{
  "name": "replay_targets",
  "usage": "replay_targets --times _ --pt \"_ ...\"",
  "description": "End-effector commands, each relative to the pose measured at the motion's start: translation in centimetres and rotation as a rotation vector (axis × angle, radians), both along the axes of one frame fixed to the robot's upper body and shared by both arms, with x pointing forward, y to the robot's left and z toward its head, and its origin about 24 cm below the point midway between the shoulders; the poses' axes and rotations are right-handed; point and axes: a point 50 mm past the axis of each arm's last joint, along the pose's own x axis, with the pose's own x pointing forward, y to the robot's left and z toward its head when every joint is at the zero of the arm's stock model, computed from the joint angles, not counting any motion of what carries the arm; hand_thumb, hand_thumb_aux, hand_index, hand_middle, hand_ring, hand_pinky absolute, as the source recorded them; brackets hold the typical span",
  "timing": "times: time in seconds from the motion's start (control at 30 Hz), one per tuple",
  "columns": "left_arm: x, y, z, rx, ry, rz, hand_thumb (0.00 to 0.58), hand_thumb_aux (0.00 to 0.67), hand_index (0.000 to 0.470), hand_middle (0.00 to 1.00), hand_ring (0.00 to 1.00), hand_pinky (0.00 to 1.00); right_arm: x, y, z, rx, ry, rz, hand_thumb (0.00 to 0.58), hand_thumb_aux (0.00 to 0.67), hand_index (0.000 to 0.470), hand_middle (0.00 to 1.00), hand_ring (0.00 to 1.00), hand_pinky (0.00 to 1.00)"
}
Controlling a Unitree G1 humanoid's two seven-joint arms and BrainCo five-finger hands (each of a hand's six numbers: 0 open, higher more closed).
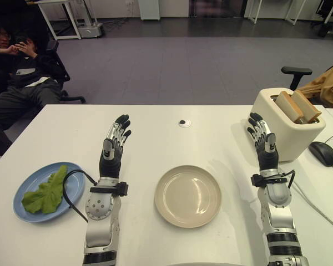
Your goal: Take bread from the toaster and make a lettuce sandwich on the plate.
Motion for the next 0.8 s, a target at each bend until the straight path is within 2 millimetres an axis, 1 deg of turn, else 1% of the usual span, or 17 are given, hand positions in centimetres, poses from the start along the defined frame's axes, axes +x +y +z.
replay_targets --times 0.03,0.67,0.73,0.8 --pt "-0.10 -0.08 -0.13 -0.007 0.012 -0.002 0.000 0.000 0.000 0.00 0.00 0.00 0.14 -0.12 0.23 -0.006 -0.001 -0.003 0.000 0.000 0.000 0.00 0.00 0.00" --pt "-0.03 -0.02 -0.09 -0.006 0.012 -0.002 0.000 0.000 0.000 0.00 0.00 0.00 0.21 -0.08 0.18 -0.008 0.004 -0.001 0.000 0.000 0.000 0.00 0.00 0.00" --pt "0.00 0.00 -0.11 -0.007 0.013 -0.002 0.000 0.000 0.000 0.00 0.00 0.00 0.34 -0.27 0.24 -0.016 0.005 -0.007 0.000 0.000 0.000 0.00 0.00 0.00" --pt "0.02 0.00 -0.10 -0.007 0.013 -0.002 0.000 0.000 0.000 0.00 0.00 0.00 0.65 -0.91 0.71 -0.033 -0.005 -0.028 0.000 0.000 0.000 0.00 0.00 0.00"
